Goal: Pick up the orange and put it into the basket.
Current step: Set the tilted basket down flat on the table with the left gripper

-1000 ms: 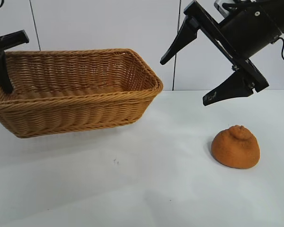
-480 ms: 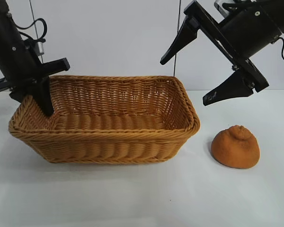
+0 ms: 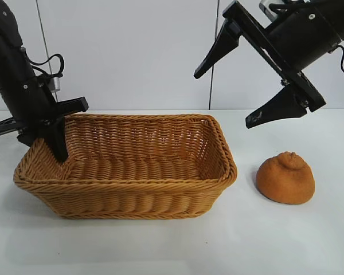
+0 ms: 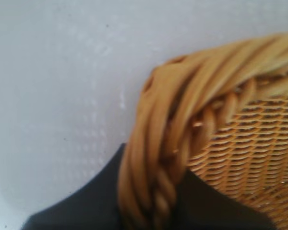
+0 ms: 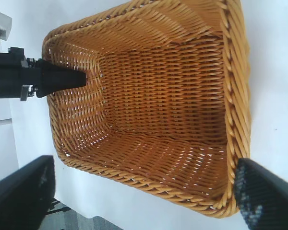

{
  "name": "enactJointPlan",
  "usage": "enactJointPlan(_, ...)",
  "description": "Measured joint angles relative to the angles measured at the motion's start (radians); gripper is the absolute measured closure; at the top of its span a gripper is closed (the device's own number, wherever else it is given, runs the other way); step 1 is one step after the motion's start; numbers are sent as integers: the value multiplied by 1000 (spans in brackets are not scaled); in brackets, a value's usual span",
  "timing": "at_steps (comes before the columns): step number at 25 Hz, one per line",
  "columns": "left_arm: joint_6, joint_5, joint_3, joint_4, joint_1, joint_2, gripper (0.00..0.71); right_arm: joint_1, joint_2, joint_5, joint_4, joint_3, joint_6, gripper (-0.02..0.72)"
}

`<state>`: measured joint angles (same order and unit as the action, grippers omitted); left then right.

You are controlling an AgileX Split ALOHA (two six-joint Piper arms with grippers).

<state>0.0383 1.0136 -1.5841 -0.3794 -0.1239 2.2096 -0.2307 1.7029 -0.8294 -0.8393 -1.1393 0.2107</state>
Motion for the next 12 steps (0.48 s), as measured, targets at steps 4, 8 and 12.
enactJointPlan(4,1,18,-1,-3,0,-6,176,0,0,0,0,0,0,10)
enactJointPlan(8,1,50,-15,18,0,-49,78,0,0,0,0,0,0,10)
enactJointPlan(12,1,117,-44,92,0,-116,61,0,0,0,0,0,0,10)
